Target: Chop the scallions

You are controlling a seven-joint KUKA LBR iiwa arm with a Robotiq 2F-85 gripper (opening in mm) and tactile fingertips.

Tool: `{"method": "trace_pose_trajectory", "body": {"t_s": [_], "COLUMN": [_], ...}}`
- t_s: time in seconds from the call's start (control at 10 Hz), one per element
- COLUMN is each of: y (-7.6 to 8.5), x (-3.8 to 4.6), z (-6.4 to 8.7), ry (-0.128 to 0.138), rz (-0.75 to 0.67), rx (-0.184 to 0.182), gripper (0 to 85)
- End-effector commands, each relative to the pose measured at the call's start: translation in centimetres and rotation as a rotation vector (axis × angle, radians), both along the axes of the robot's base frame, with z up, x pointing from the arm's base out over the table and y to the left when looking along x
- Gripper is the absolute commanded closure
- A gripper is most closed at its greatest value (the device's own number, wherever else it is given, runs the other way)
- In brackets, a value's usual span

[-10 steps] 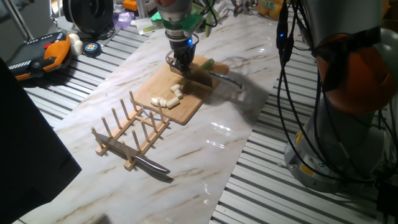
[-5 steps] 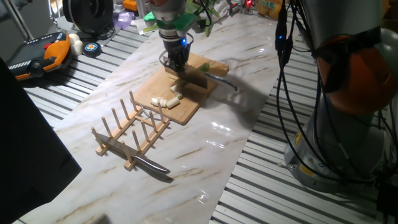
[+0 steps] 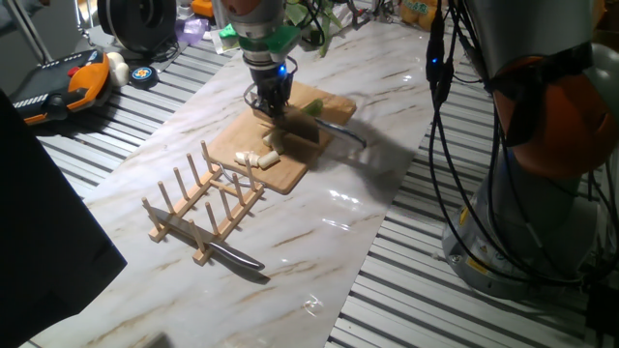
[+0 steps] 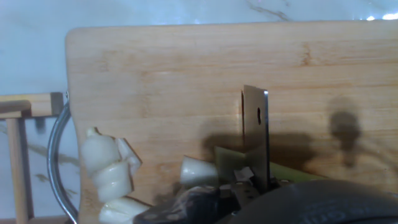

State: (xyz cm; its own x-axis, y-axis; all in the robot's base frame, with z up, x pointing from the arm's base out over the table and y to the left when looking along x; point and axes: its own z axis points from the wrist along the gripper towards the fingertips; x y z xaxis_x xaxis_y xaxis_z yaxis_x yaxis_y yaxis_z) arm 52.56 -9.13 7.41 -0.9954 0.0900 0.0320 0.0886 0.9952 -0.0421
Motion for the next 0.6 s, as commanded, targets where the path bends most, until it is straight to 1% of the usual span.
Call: {"method": "trace_pose_trajectory", "body": {"t_s": [0.0, 0.1, 0.2, 0.5], "y": [-0.01, 0.01, -0.05, -0.67], "x": [-0.02, 0.00, 0.01, -0.03], "z": [-0.06, -0.08, -0.05, 0.30], "ry": [0.001, -0.003, -0.003, -0.009], "rz": [-0.003, -0.006, -0.006, -0.004], "rx": [0.001, -0.001, -0.003, -0.004], "gripper": [71.3, 63.3, 59.3, 59.3]}}
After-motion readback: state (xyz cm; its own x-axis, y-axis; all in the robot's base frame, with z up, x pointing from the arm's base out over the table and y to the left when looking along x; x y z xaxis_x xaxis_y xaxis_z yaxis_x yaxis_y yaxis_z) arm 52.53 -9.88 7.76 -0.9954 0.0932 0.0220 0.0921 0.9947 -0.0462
